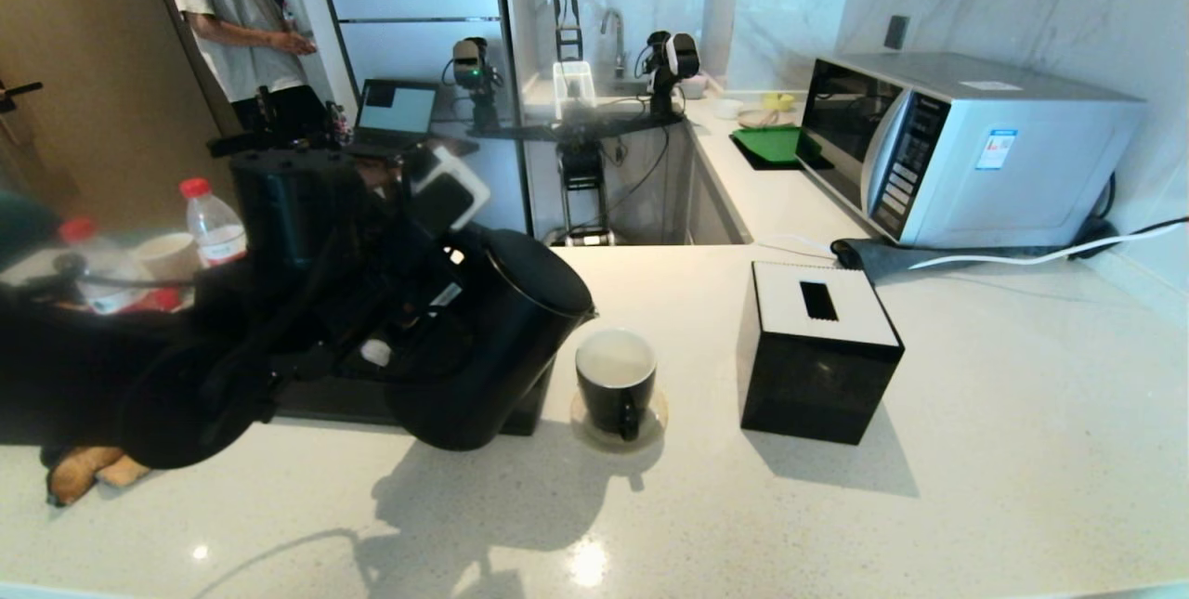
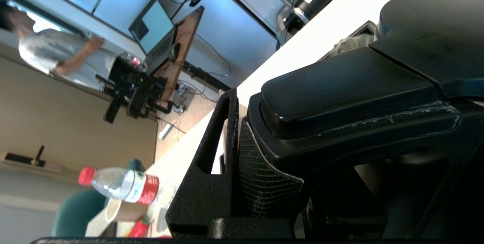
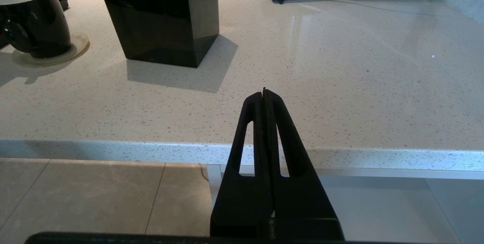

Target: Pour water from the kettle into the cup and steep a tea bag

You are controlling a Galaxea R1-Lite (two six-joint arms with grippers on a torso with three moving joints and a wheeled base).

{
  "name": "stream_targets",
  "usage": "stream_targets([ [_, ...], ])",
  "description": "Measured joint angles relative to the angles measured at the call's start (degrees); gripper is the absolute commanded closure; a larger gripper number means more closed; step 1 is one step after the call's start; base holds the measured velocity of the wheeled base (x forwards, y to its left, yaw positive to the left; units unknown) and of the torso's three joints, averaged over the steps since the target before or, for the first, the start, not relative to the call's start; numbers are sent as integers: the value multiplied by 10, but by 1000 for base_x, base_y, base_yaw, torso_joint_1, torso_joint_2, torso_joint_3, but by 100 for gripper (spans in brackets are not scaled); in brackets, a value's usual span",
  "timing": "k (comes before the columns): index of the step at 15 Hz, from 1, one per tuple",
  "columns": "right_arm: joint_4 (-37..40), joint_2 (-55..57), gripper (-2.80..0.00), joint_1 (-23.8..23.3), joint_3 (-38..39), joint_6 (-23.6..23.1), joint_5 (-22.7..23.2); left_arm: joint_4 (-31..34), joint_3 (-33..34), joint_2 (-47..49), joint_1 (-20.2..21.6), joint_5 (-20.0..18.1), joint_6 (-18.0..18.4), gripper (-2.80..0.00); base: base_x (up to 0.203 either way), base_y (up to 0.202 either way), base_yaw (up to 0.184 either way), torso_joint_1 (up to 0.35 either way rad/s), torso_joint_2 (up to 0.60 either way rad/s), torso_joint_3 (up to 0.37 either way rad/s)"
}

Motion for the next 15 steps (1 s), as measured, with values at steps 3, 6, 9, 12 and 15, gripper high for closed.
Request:
stream_targets([
  [3, 0, 0, 0, 0, 0, 0, 0, 0, -7, 7, -4, 0, 11, 0, 0, 0, 0, 0, 0, 0],
  [6, 0, 0, 0, 0, 0, 0, 0, 0, -8, 13, -9, 1, 12, 0, 0, 0, 0, 0, 0, 0],
  [9, 0, 0, 0, 0, 0, 0, 0, 0, -8, 17, -13, 1, 19, 0, 0, 0, 0, 0, 0, 0],
  [12, 0, 0, 0, 0, 0, 0, 0, 0, -8, 20, -15, 1, 20, 0, 0, 0, 0, 0, 0, 0],
  [15, 0, 0, 0, 0, 0, 0, 0, 8, -8, 22, -16, 1, 21, 0, 0, 0, 0, 0, 0, 0],
])
